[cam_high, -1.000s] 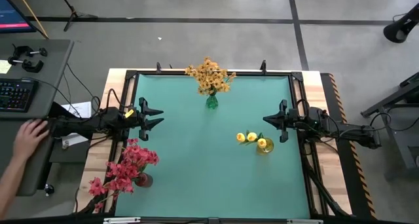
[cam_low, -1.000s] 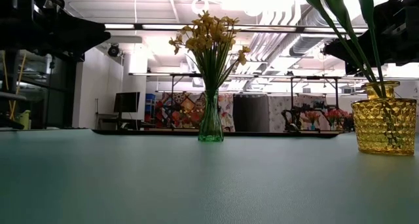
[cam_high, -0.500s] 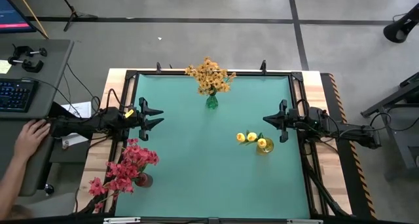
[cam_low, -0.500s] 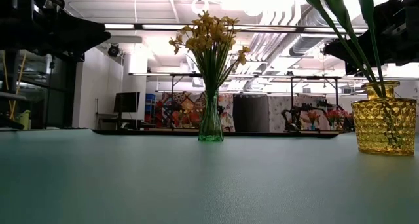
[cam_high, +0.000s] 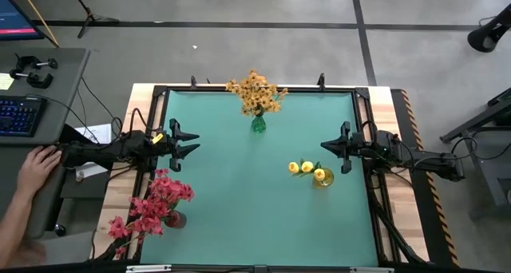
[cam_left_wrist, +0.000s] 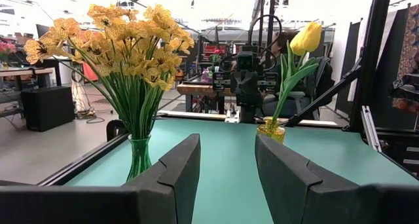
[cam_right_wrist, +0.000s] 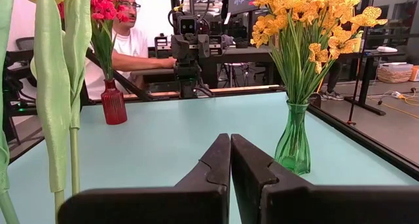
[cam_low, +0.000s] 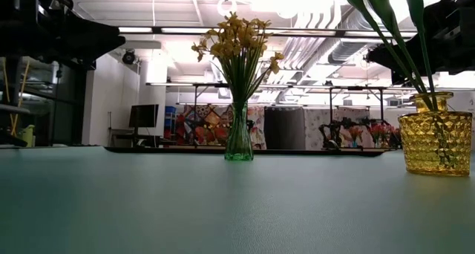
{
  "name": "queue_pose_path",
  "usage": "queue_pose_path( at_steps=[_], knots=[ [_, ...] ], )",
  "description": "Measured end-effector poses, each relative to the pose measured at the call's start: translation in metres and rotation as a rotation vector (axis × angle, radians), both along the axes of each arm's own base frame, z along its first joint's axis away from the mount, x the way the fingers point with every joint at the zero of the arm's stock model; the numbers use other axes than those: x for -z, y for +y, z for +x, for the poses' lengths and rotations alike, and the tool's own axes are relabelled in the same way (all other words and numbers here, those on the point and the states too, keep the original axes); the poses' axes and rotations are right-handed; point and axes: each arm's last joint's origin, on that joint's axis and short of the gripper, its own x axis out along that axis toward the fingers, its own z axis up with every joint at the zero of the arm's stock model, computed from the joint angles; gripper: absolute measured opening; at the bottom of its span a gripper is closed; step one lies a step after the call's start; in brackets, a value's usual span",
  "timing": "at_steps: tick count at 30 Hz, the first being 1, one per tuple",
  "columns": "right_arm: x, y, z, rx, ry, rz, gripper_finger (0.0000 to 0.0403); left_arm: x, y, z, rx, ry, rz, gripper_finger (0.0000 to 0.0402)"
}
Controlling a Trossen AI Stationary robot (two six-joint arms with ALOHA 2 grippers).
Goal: Sort flowers into vase by color
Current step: Return to Home Position
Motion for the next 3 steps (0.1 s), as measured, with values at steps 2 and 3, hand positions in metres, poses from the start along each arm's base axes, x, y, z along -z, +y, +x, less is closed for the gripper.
queue_pose_path(
  at_steps=[2,3],
  knots=[
    [-0.0001,0.0000,0.0000,0.000,0.000,0.000,0.0000,0.0000,0.0000,0.0000,0.000,0.000,0.000,0.0136],
    [-0.0001,0.0000,0.0000,0.000,0.000,0.000,0.0000,0.0000,0.0000,0.0000,0.000,0.000,0.000,0.0136]
  ],
)
